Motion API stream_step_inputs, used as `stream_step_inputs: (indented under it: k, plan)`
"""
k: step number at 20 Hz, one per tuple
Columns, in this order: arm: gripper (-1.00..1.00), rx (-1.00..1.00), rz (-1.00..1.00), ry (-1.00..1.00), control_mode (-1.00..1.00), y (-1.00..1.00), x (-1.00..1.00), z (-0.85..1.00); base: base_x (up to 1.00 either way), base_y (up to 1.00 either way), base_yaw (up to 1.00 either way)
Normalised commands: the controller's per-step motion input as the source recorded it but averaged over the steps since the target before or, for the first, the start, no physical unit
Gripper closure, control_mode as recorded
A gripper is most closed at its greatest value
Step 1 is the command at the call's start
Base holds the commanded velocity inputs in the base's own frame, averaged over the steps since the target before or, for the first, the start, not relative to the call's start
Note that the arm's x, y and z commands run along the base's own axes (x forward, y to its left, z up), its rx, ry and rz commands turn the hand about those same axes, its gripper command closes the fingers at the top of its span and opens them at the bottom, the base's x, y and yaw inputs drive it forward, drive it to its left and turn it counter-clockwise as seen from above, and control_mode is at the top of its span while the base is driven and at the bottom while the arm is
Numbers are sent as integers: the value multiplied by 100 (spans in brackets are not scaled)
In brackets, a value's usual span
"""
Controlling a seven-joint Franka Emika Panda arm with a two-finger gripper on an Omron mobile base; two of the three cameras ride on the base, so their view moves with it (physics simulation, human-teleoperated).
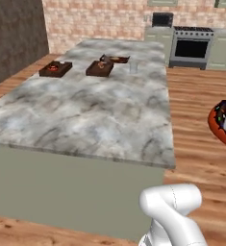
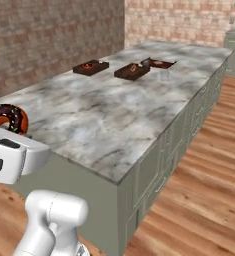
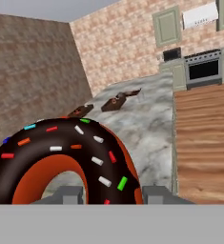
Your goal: Take the donuts from the fridge and place them on the empty tray on the dining counter.
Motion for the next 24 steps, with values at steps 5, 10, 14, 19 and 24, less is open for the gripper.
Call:
stream_step_inputs:
  k: [5,10,14,19,24]
  plan:
    - [100,0,0,0,100,0,0,0,0,100,-14]
    - [100,0,0,0,100,0,0,0,0,100,-8]
    - [100,0,0,0,100,0,0,0,3,100,-14]
    - [100,0,0,0,100,0,0,0,16,100,-21]
    - [100,0,0,0,100,0,0,0,19,100,-21]
